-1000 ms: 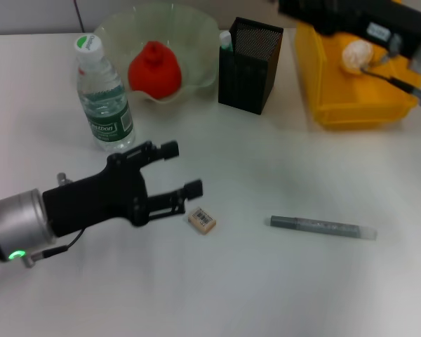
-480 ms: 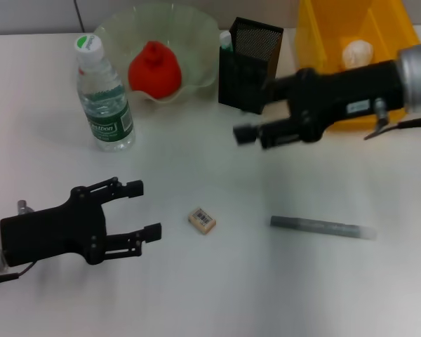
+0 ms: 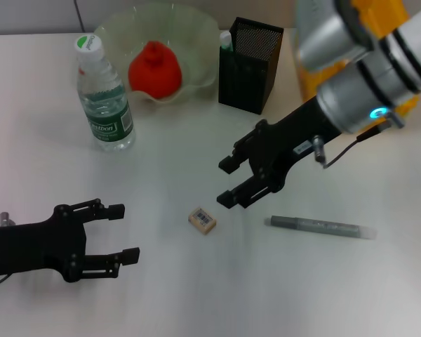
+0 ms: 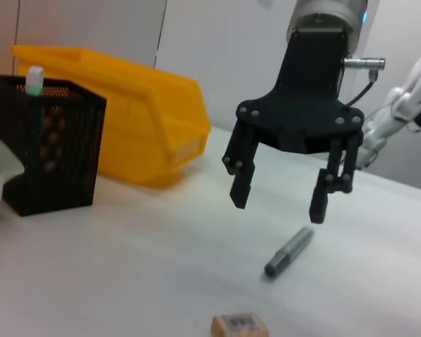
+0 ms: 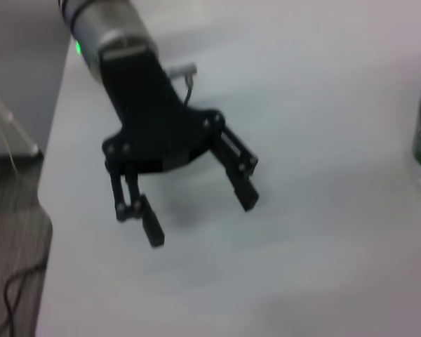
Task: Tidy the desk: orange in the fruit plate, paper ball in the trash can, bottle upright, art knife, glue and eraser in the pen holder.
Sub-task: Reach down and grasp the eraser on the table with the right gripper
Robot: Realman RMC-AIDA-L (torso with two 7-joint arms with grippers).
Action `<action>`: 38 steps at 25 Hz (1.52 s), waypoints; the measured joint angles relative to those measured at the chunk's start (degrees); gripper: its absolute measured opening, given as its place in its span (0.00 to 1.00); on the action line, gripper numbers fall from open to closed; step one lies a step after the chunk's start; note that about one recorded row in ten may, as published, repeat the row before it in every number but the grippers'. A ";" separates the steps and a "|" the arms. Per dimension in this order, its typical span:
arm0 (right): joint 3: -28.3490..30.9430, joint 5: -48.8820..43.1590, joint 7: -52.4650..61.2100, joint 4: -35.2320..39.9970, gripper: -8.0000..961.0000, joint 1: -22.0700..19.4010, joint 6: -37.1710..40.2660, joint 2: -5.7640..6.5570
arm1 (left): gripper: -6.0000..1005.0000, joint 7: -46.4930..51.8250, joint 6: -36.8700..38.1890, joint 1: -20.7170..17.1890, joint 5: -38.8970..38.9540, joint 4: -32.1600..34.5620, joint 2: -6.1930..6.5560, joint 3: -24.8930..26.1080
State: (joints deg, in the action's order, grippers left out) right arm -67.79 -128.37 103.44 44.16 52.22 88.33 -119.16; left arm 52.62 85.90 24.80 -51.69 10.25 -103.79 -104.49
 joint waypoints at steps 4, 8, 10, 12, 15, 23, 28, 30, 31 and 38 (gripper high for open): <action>-4.67 0.30 0.26 0.04 0.68 0.41 -3.00 -0.33 | 0.86 -0.28 -0.94 0.03 -0.29 0.03 0.30 0.48; -10.00 1.53 0.39 -0.30 0.68 0.56 -6.42 -0.42 | 0.86 -1.29 -1.47 0.01 -1.56 0.52 0.45 1.42; -12.54 2.37 0.40 -0.35 0.68 0.61 -7.66 -0.43 | 0.86 -1.82 -1.76 0.00 -2.08 0.89 0.49 1.48; -15.04 3.32 0.39 -0.38 0.68 0.64 -9.00 -0.48 | 0.86 -2.40 -2.23 0.01 -2.48 1.23 0.50 1.72; -16.76 4.43 0.17 -0.38 0.67 0.48 -9.99 -0.57 | 0.86 -2.68 -2.52 0.01 -2.79 1.45 0.51 2.35; -25.90 8.78 -0.42 -0.43 0.67 -0.59 -16.95 -0.70 | 0.86 -2.71 -1.86 -0.39 -3.10 1.63 0.63 3.83; -29.22 9.19 -0.13 -0.48 0.67 -0.71 -19.76 -0.72 | 0.86 -2.48 -1.79 -0.48 -3.11 1.70 0.64 4.07; -30.03 9.43 -0.06 -0.54 0.67 -0.69 -20.53 -0.72 | 0.86 -2.40 -1.84 -0.48 -3.11 1.71 0.63 4.10; -30.03 9.43 -0.06 -0.54 0.67 -0.69 -20.53 -0.72 | 0.86 -2.37 -1.94 -0.47 -3.10 1.71 0.63 4.15; -31.83 10.72 -0.03 -1.26 0.66 -0.76 -22.39 -0.72 | 0.86 -2.30 -2.06 -0.46 -3.01 1.71 0.47 4.36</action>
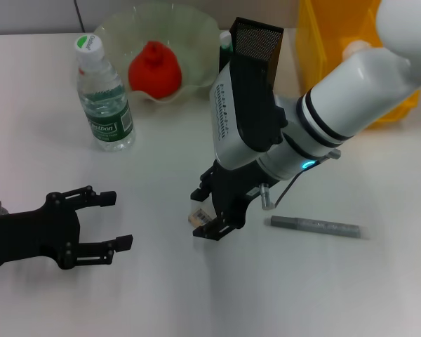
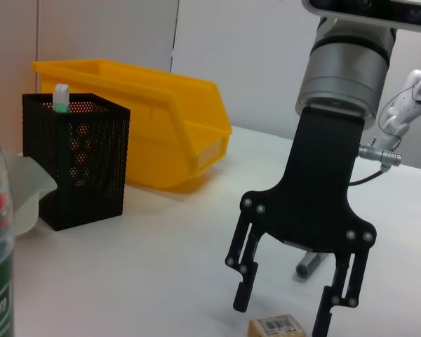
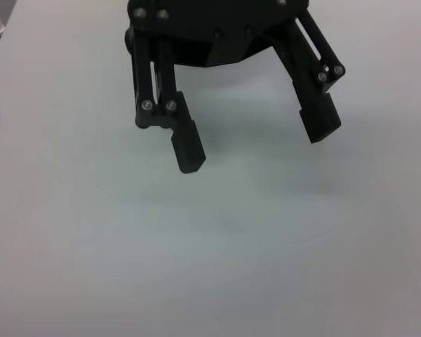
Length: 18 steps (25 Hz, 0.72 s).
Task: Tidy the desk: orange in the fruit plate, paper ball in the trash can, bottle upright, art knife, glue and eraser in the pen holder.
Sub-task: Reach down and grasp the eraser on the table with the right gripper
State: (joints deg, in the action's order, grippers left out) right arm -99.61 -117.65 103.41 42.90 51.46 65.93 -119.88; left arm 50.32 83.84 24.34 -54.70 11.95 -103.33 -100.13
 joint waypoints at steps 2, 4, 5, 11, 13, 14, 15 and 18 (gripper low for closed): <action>-0.57 0.61 0.01 -0.36 0.66 0.00 -0.61 0.00 | 0.86 0.01 0.00 0.00 0.09 0.00 -0.01 0.01; -0.71 0.84 0.03 -0.90 0.66 0.10 -0.98 0.00 | 0.86 0.02 0.00 0.00 0.17 0.00 -0.02 0.02; -0.71 0.84 0.03 -0.90 0.66 0.10 -0.98 0.00 | 0.86 0.02 0.00 0.00 0.17 0.00 -0.02 0.02; -0.75 1.49 0.16 -2.25 0.66 0.52 -1.08 0.00 | 0.86 0.12 0.00 0.00 0.33 0.00 -0.15 0.11; -0.76 1.54 0.22 -2.54 0.64 0.57 -1.11 0.00 | 0.86 0.12 0.00 0.00 0.37 0.00 -0.18 0.12; -0.76 1.55 0.45 -2.74 0.63 0.62 -1.16 0.00 | 0.86 0.12 0.00 0.00 0.37 0.00 -0.18 0.12; -0.76 1.55 0.45 -2.74 0.61 0.62 -1.16 0.00 | 0.86 0.12 0.00 0.00 0.37 0.00 -0.18 0.12; -0.76 1.55 0.98 -2.87 0.58 0.60 -1.50 0.00 | 0.86 0.13 -0.01 0.00 0.38 0.00 -0.21 0.12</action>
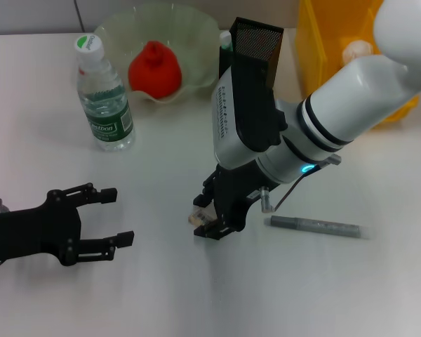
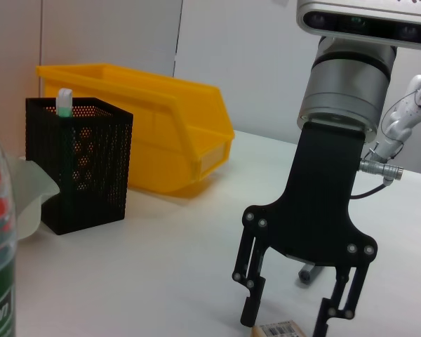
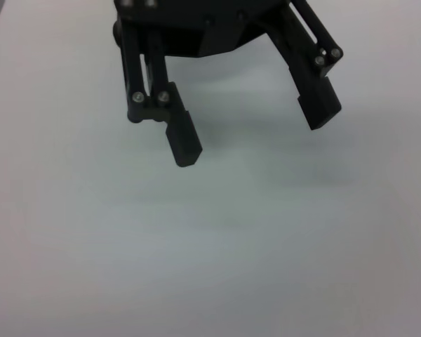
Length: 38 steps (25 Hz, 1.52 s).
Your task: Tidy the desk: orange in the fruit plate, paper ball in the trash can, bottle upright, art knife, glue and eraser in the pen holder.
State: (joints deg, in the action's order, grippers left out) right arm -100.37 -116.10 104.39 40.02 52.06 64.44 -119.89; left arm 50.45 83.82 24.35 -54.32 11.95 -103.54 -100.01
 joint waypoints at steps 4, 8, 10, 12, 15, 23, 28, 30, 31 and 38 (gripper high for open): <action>-0.07 0.01 0.14 -0.72 0.53 0.00 -0.33 0.00 | 0.86 0.00 0.01 -0.05 -0.23 -0.01 0.00 1.27; -1.32 0.01 0.76 -0.81 0.53 0.10 -0.67 0.01 | 0.86 0.06 0.05 -0.09 -0.27 -0.07 0.00 1.37; -1.43 0.02 0.79 -0.78 0.53 0.13 -0.72 0.01 | 0.86 0.07 0.05 -0.09 -0.29 -0.06 0.00 1.39; -1.45 0.19 0.80 -0.60 0.54 0.06 -0.68 0.00 | 0.86 0.08 0.07 -0.10 -0.30 -0.05 0.00 1.40; -1.22 0.74 0.82 -0.28 0.54 -0.04 -0.50 0.00 | 0.86 0.08 0.12 -0.14 -0.32 -0.06 0.00 1.40; 1.27 0.82 3.36 2.67 0.46 -0.64 1.39 0.34 | 0.86 0.09 0.17 -0.23 -0.36 -0.19 0.09 1.40; 13.51 -0.97 4.39 5.92 0.45 -1.11 7.88 0.61 | 0.86 0.09 0.11 -0.27 -0.36 -0.23 0.08 1.40; 18.88 -3.14 5.73 7.97 0.45 -1.27 9.69 0.67 | 0.86 0.09 0.05 -0.27 -0.36 -0.23 0.05 1.40; 23.83 -6.25 7.44 10.56 0.45 -1.35 10.84 0.68 | 0.86 0.09 0.01 -0.27 -0.36 -0.23 0.05 1.41; 35.35 -12.21 11.08 15.98 0.45 -0.99 12.76 0.98 | 0.86 0.09 -0.07 -0.26 -0.41 -0.21 -0.11 1.40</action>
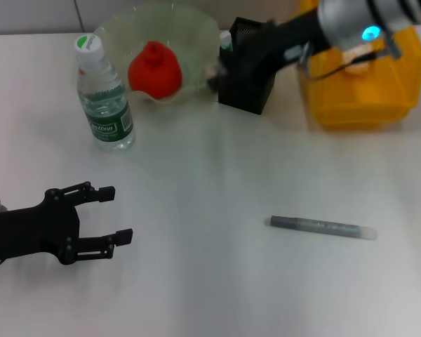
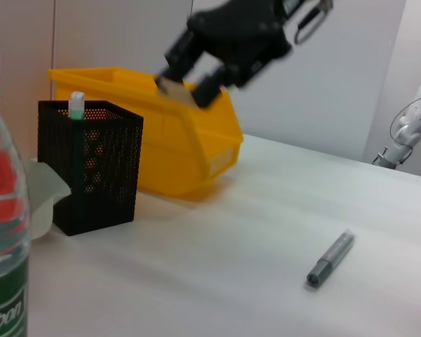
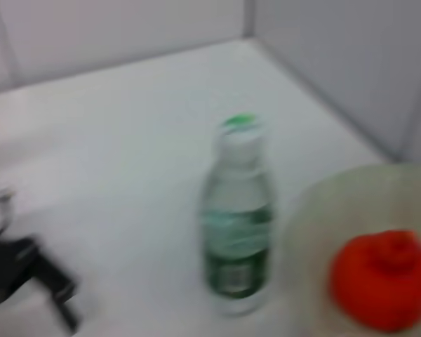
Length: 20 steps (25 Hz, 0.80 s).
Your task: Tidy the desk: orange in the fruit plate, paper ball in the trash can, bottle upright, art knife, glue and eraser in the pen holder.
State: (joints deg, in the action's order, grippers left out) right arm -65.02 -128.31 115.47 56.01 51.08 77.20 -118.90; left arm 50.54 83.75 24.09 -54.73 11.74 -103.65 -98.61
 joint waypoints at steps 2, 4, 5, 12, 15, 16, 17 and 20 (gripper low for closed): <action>3.96 -2.76 2.51 1.62 0.44 0.74 -0.20 0.27 | 0.86 0.00 0.00 0.02 0.03 0.05 -0.15 0.00; 5.40 -3.84 3.38 2.00 0.44 1.20 -0.33 0.40 | 0.86 0.00 0.00 0.02 0.06 0.06 -0.17 0.00; 6.48 -4.66 4.06 2.21 0.44 1.57 -0.39 0.51 | 0.86 0.00 0.00 0.04 0.09 0.06 -0.20 0.00; 9.59 -10.97 8.24 2.24 0.44 3.59 -3.15 1.17 | 0.86 1.10 -0.35 0.22 0.13 0.17 -0.33 0.00; 9.25 -12.49 8.46 0.73 0.44 4.07 -5.88 1.08 | 0.86 1.18 -0.41 0.19 0.27 0.20 -0.33 0.00; 9.13 -14.19 8.72 -0.82 0.44 4.64 -8.34 0.68 | 0.86 1.19 -0.43 0.19 0.31 0.21 -0.33 0.00; 9.13 -14.19 8.72 -0.82 0.44 4.64 -8.34 0.68 | 0.86 1.19 -0.43 0.19 0.31 0.21 -0.33 0.00; 8.92 -17.01 9.17 -3.23 0.44 5.60 -11.53 0.02 | 0.86 1.20 -0.44 0.23 0.33 0.21 -0.33 0.04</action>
State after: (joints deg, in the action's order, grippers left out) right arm -56.10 -145.32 124.64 52.77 56.67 65.66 -118.88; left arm 51.74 83.31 24.31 -54.40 11.95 -103.98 -98.57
